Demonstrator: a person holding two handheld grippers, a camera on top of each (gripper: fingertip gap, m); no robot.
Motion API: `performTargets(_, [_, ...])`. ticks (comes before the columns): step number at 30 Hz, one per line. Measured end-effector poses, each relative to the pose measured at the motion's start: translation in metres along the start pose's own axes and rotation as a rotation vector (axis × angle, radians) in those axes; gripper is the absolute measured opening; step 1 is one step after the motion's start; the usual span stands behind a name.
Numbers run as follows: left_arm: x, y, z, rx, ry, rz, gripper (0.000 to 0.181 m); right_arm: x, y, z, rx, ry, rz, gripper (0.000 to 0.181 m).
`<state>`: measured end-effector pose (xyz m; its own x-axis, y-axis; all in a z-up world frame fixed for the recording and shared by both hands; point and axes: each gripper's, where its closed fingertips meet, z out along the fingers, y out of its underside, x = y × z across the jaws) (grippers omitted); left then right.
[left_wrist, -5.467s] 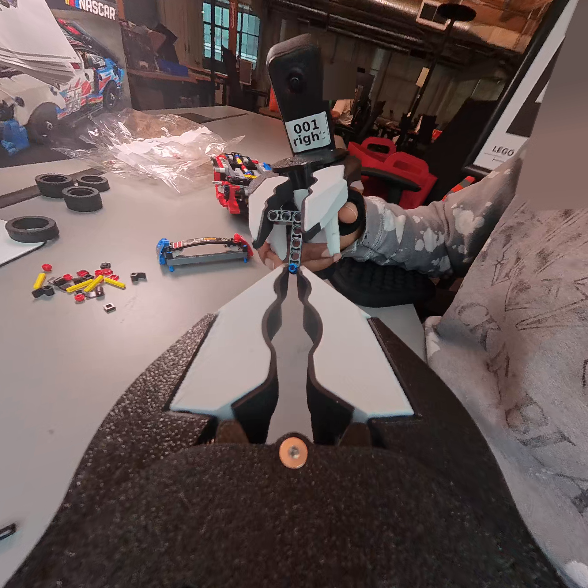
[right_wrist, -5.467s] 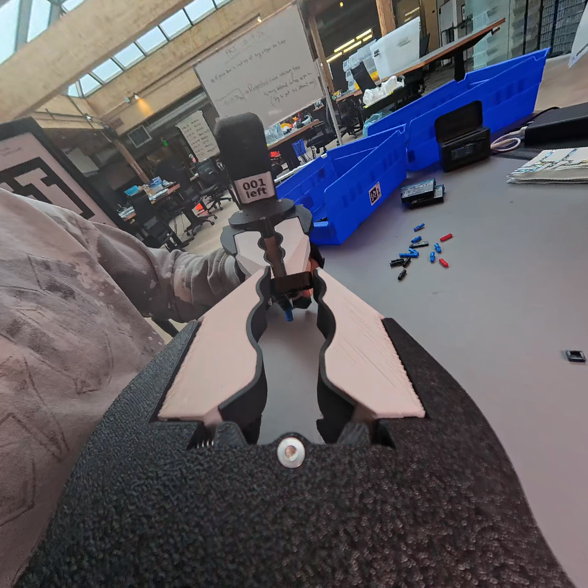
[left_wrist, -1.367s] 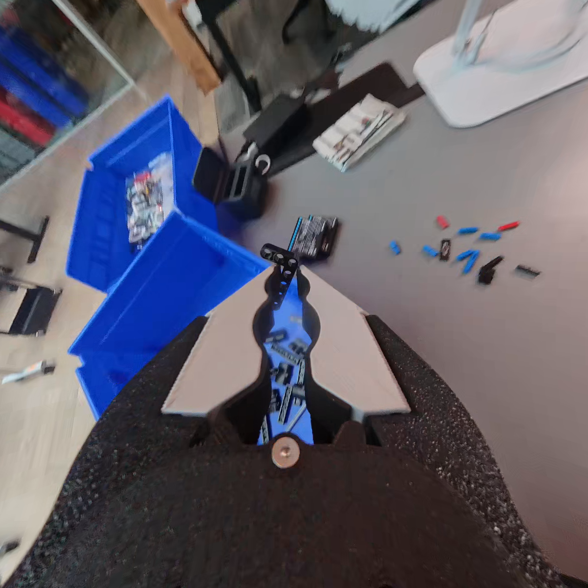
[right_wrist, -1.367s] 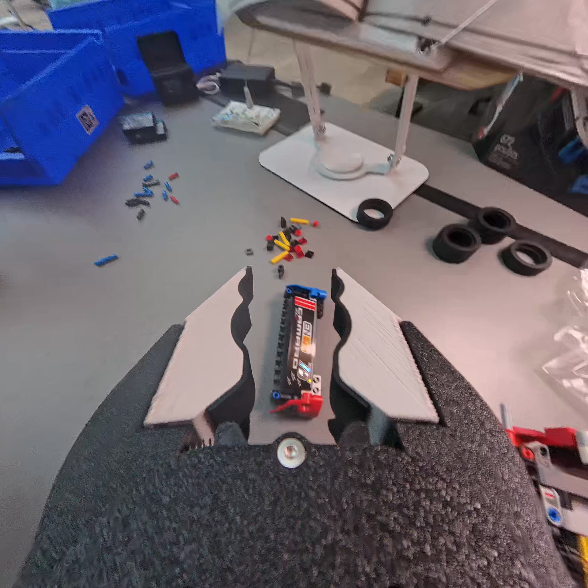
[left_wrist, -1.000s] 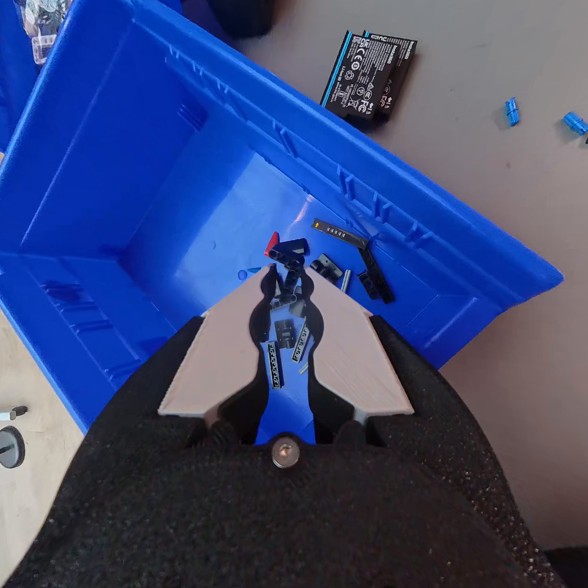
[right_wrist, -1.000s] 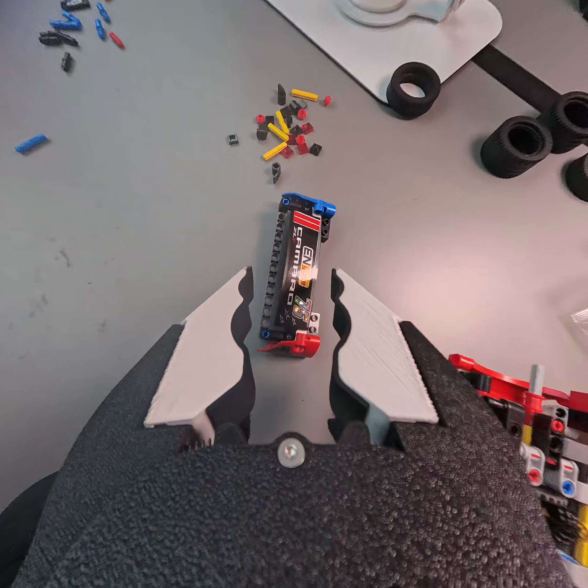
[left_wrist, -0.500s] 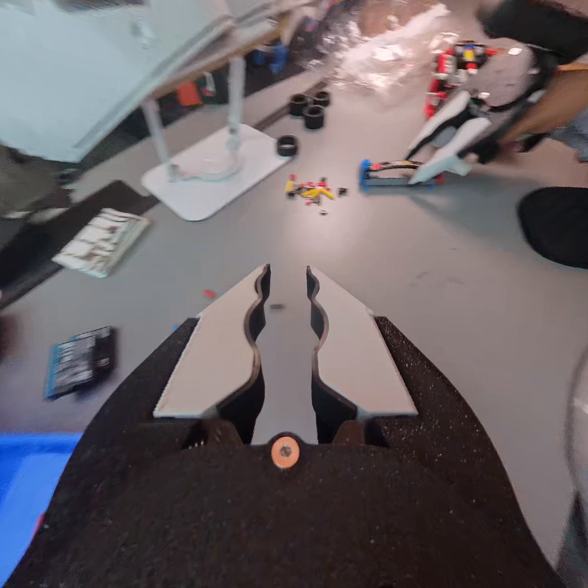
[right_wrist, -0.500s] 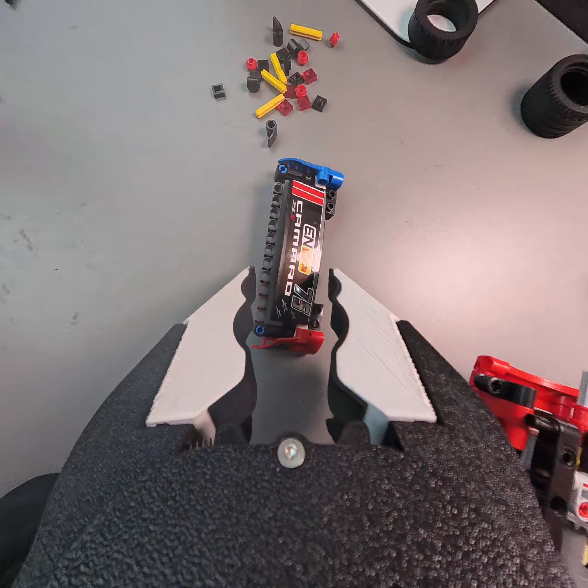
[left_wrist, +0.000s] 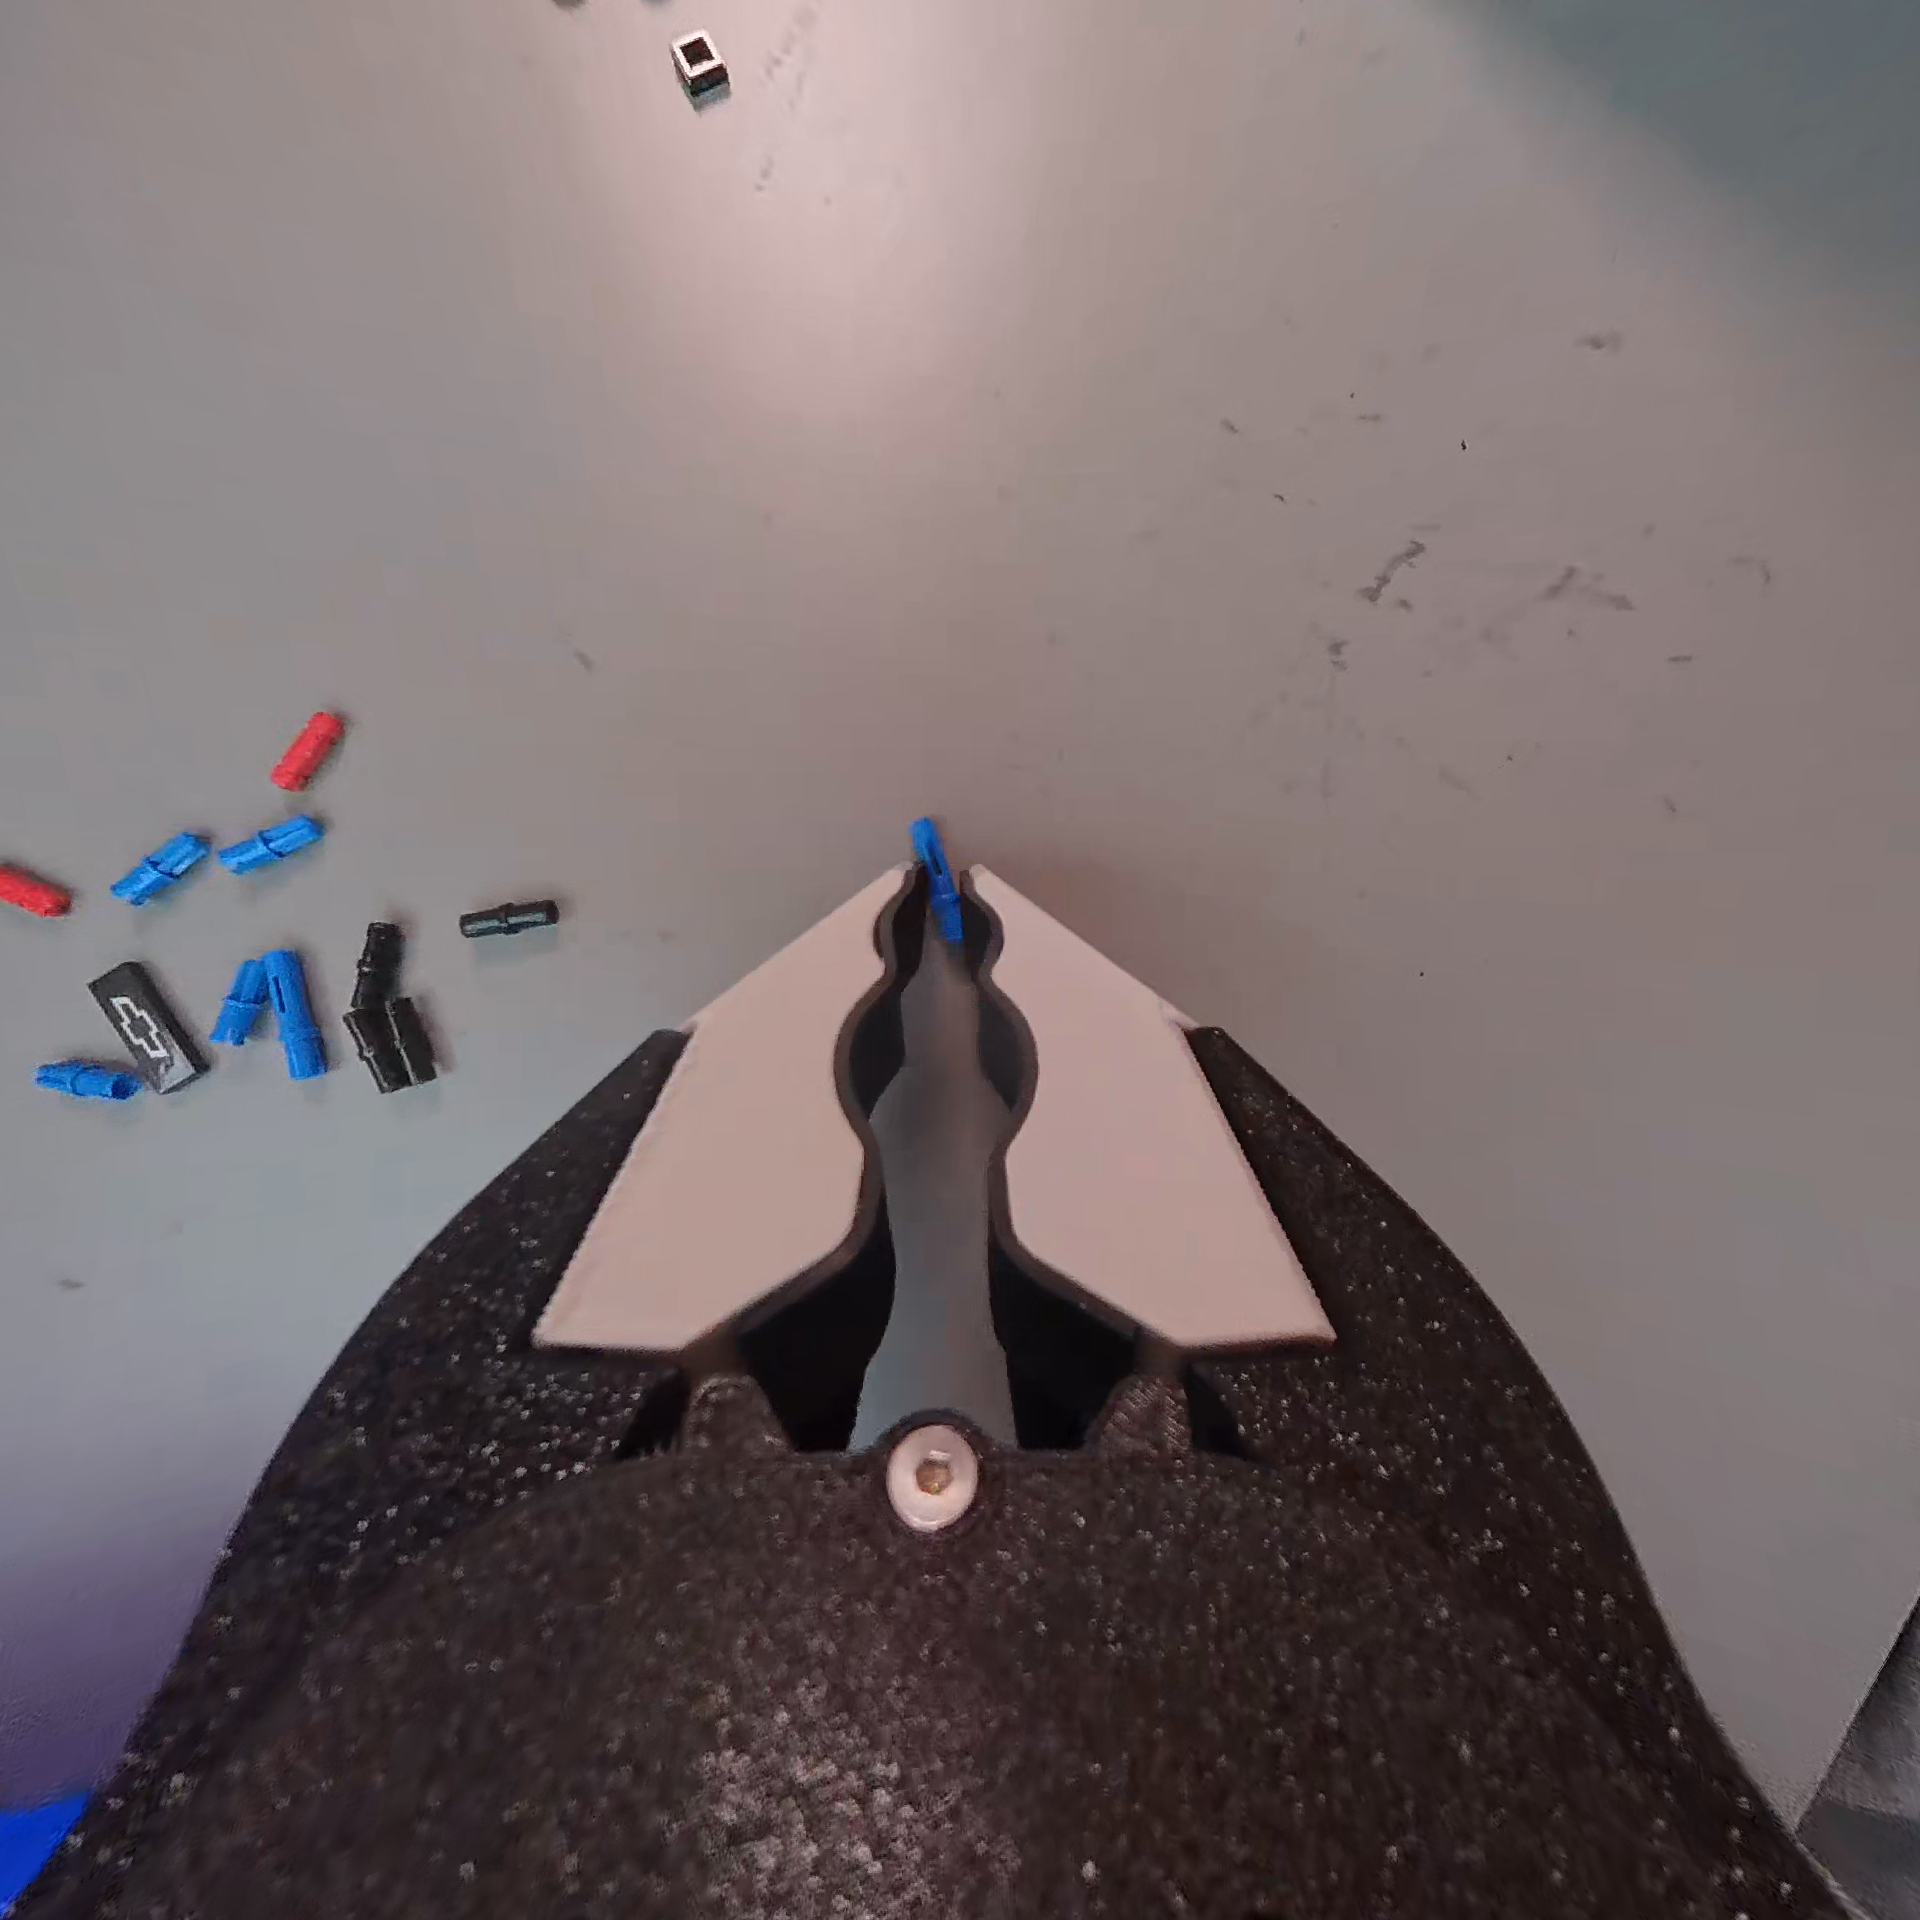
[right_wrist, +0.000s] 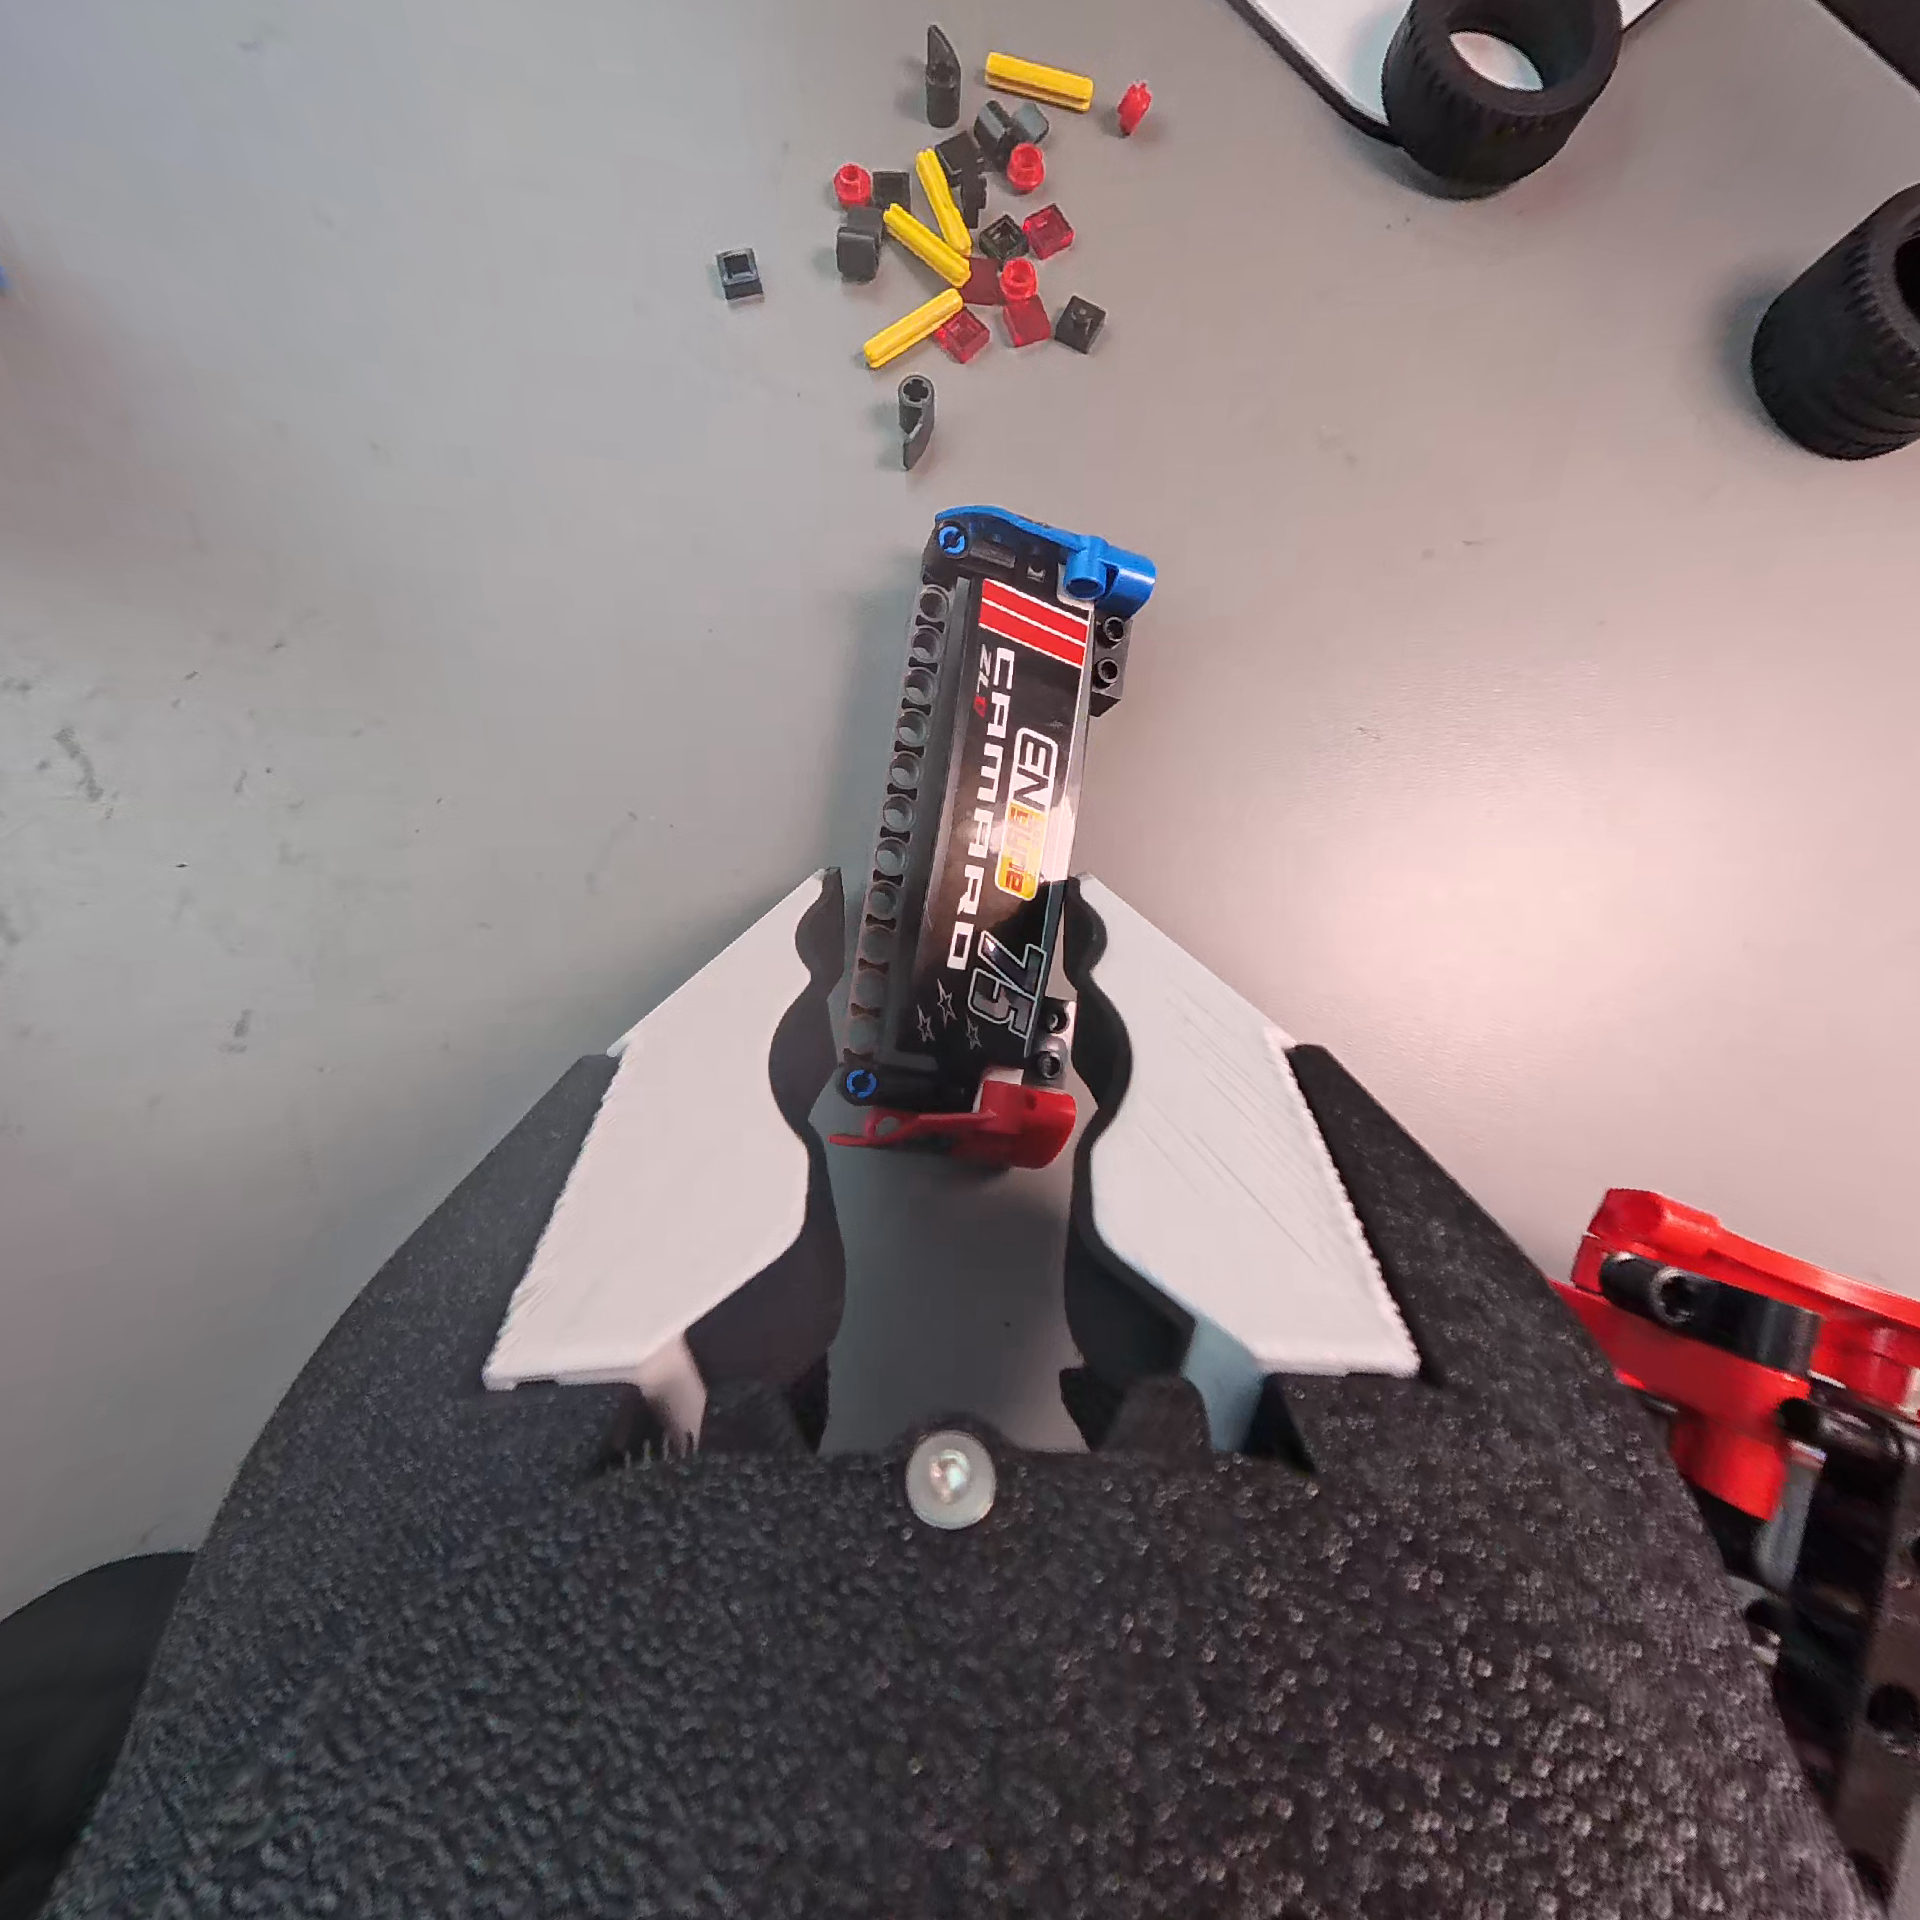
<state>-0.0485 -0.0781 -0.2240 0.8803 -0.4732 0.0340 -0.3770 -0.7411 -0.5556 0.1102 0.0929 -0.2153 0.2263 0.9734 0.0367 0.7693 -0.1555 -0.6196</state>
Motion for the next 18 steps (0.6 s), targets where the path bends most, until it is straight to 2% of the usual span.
performTargets(2, [-0.005, 0.0, 0.0, -0.007, -0.034, 0.028, 0.003, 0.0, 0.0, 0.0, 0.002, -0.001, -0.003, 0.042])
performTargets(5, [-0.035, -0.009, -0.007, 0.039, -0.192, 0.04, 0.003, -0.001, 0.0, 0.0, 0.007, -0.005, -0.005, 0.042])
performTargets(7, [-0.07, -0.012, -0.015, 0.061, -0.355, 0.018, 0.003, -0.002, 0.0, -0.001, 0.007, -0.008, -0.008, 0.042])
performTargets(9, [-0.101, -0.004, -0.021, 0.022, -0.479, -0.029, 0.003, -0.003, 0.001, 0.0, 0.007, -0.011, -0.011, 0.041])
performTargets(13, [-0.127, 0.009, -0.019, -0.031, -0.535, -0.106, 0.004, -0.004, 0.001, 0.001, 0.006, -0.014, -0.015, 0.041])
performTargets(18, [-0.132, 0.008, -0.021, -0.005, -0.531, -0.125, 0.012, -0.006, 0.001, 0.001, 0.007, -0.017, -0.023, 0.04])
